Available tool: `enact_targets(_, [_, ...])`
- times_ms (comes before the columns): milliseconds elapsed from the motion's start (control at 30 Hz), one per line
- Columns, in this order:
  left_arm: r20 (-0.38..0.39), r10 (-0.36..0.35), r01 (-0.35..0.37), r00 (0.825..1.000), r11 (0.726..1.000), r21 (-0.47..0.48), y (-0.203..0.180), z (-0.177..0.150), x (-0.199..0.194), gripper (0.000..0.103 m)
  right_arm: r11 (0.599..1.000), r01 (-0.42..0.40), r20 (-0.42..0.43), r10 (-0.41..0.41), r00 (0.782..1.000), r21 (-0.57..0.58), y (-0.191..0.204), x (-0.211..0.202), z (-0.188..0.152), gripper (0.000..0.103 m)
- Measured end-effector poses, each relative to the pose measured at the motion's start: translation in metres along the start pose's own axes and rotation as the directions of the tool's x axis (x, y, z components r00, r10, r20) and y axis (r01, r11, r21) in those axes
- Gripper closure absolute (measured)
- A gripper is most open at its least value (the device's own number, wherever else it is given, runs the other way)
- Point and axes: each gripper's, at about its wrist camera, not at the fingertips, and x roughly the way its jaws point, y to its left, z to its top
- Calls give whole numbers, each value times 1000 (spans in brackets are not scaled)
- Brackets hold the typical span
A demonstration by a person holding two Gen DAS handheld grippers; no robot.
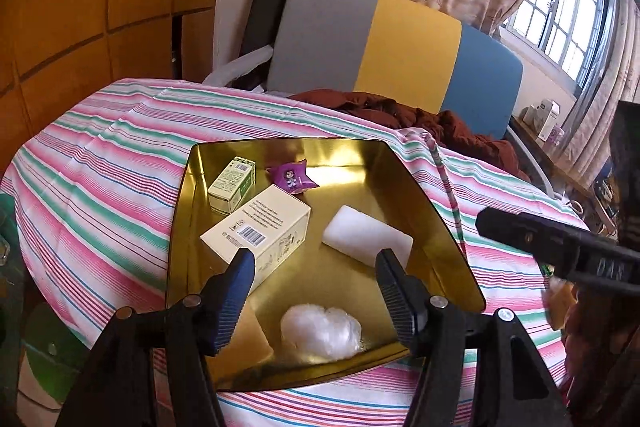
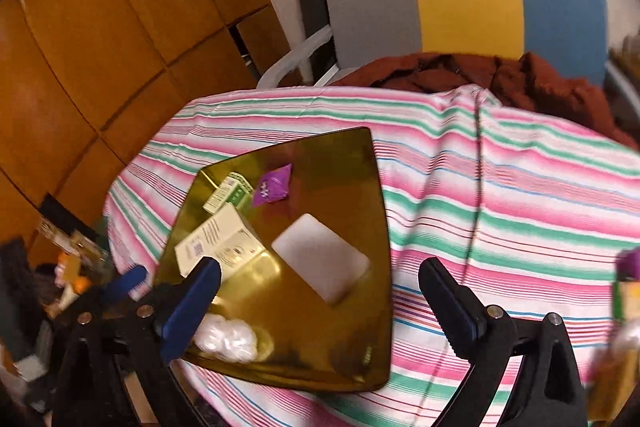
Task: Organize objects
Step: 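Lower the wrapped ball and white block into the gold tray and open both grippers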
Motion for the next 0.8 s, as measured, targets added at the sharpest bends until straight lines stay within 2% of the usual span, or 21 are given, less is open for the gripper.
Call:
enact_targets(233, [6,24,-24,1000,1000,13,-10,-8,-7,39,996,79,53,-77,996,-43,8,-17,-20,2])
enact_targets(500, [23,58,-58,998,998,9,-12,-12,-12,39,978,194,106,-186,977,-77,13,-26,-33,2])
enact_targets(800, [13,39,-39,999,999,19,-17,-16,-9,39,954,269,139,-251,958,-131,16,-32,-52,1])
